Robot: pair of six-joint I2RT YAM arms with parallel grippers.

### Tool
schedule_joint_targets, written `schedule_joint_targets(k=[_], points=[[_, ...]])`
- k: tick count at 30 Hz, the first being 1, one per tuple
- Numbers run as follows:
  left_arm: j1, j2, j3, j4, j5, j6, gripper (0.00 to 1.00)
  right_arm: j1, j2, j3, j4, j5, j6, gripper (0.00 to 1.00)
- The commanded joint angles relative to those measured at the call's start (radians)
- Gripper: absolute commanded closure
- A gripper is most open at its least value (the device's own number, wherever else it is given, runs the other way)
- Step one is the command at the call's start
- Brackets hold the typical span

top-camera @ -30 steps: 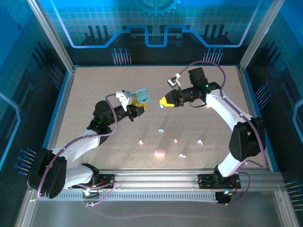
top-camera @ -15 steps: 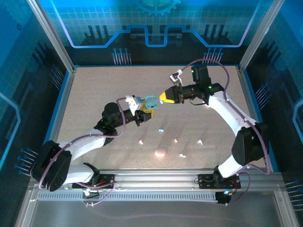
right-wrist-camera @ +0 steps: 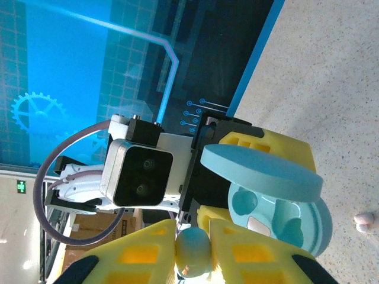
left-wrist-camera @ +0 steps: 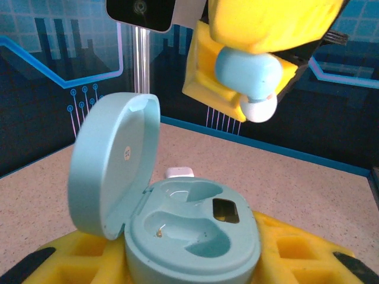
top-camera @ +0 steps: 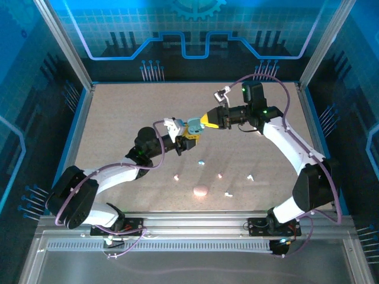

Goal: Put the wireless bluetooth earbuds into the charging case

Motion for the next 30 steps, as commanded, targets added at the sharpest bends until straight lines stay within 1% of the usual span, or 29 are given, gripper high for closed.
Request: schedule_joint_targets(k=[1,9,20,30], points=[[-0.013,0.018,0.039,0.079,-0.018,-0.009,0.65,0.009,-0.036,-0.014,0.026,0.013,0.01,0.79],[-0.026,0.051,0.065,0.103,-0.016,-0.006,0.65,0.009,-0.068,-0.032,0.022,0.041,0.003,0.79],[-0.03,0.049,0.073,0.104,0.002,-0.012,0.65,0.009,-0.081,-0.027,0.02,0.053,0.007,0.79],[-0.042,0.062,0.084,0.118,-0.01,-0.013,0.65,0.016,-0.093,-0.026,0.052,0.076,0.042,0.79]])
